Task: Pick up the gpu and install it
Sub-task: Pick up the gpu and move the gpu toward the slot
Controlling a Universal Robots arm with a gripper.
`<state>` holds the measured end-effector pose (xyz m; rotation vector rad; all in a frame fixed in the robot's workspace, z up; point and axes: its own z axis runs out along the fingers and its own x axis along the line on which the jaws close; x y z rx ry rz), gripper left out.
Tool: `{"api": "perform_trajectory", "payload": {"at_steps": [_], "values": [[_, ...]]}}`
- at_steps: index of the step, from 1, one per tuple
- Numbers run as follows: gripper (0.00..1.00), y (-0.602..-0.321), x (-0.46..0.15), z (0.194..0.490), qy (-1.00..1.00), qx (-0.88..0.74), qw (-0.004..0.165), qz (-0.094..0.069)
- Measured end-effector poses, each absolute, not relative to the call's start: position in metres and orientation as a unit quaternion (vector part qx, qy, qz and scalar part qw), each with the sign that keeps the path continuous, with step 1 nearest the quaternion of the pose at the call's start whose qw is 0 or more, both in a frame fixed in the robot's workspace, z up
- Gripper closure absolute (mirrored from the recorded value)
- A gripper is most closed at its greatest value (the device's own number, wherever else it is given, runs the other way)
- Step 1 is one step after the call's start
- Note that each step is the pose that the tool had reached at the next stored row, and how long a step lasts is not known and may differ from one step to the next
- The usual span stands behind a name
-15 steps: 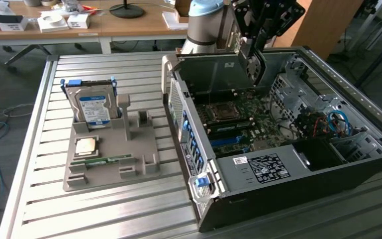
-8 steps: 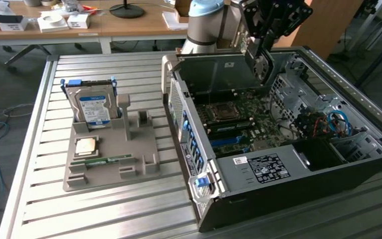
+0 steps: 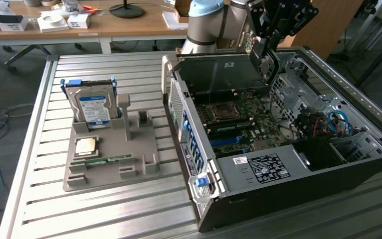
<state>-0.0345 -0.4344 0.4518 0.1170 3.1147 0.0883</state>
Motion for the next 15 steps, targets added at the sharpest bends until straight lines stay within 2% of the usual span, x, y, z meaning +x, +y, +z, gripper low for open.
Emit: {"api": "perform_trajectory", "payload": {"at_steps": [15], "values": [[0.74,-0.434,-0.016,0.451,0.999,0.034,0.011,0.028]]}}
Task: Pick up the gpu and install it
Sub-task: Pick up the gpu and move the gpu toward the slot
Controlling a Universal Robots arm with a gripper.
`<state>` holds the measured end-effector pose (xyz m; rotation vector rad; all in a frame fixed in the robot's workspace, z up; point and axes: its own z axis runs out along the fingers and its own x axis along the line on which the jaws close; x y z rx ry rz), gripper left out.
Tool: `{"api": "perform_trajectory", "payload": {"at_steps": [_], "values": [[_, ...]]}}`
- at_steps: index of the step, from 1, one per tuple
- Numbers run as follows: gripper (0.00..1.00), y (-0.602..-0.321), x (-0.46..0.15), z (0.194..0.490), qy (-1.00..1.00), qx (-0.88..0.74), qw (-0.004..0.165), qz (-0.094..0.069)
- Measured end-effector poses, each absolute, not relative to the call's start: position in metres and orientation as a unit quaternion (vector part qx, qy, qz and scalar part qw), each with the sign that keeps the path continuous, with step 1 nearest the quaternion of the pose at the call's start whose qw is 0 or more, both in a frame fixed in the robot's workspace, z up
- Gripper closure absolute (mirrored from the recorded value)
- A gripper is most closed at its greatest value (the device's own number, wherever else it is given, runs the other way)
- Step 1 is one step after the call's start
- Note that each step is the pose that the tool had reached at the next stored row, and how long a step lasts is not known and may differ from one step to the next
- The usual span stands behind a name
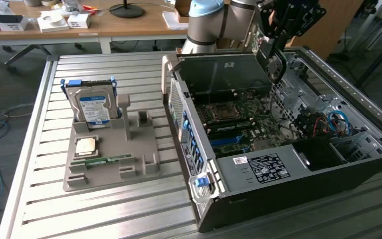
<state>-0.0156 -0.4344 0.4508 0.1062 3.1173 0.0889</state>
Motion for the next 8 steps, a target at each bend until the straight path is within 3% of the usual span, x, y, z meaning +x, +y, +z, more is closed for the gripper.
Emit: {"api": "perform_trajectory", "payload": {"at_steps": [8], "values": [[0.74,-0.434,0.003,0.450,0.999,0.030,0.010,0.029]]}}
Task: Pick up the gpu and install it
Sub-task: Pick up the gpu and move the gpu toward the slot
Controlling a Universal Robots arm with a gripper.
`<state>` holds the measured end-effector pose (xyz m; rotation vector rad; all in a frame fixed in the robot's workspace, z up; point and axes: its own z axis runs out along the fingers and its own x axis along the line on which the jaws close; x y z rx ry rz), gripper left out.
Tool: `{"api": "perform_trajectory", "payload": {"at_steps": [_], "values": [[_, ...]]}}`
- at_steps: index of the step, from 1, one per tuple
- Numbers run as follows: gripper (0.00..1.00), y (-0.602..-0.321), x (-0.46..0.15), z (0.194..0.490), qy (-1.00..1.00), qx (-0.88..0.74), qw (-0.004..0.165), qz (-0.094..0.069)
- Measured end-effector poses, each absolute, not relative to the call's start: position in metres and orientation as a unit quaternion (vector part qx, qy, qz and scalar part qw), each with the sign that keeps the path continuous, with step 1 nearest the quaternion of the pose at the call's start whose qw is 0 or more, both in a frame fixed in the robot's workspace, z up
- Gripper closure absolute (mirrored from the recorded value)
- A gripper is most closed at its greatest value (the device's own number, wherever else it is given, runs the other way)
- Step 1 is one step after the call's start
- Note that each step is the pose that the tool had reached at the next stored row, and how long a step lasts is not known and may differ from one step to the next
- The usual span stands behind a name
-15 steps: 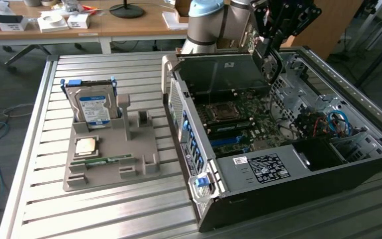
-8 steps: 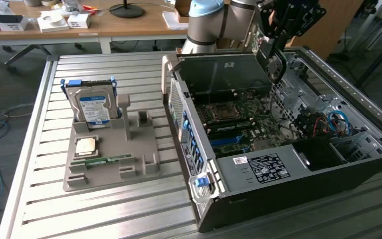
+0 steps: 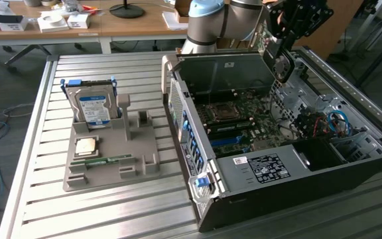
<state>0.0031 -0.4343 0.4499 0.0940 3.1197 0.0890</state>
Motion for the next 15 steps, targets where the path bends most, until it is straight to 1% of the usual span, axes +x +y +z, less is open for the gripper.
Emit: {"api": "perform_trajectory", "payload": {"at_steps": [11,15], "values": [[0.74,-0.4343,0.0114,0.4486,0.999,0.027,0.009,0.029],[0.74,-0.4343,0.0114,0.4425,0.999,0.027,0.009,0.029]]}}
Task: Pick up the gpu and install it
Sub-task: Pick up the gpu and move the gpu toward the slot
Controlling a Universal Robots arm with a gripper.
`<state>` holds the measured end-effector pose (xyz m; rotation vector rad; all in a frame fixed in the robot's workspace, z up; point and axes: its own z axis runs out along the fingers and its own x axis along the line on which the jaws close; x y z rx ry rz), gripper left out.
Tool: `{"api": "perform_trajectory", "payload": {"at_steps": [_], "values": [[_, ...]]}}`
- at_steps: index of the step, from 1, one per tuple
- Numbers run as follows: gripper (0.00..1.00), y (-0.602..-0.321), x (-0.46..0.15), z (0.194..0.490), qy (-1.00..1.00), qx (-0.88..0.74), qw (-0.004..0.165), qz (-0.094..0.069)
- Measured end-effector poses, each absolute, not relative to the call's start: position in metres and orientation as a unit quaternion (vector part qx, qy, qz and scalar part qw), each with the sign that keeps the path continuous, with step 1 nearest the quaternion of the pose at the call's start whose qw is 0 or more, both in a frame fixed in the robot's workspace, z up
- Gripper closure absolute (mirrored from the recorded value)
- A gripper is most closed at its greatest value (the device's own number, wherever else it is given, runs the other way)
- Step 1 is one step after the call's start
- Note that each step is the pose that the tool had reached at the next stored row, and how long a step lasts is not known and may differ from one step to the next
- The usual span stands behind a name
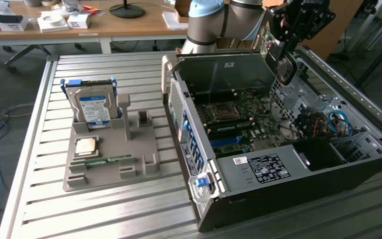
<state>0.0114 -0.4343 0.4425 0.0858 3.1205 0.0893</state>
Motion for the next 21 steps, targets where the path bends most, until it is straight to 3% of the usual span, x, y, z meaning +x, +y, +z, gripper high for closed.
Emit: {"api": "perform_trajectory", "payload": {"at_steps": [21], "values": [[0.74,-0.434,0.011,0.411,0.999,0.027,0.009,0.029]]}}
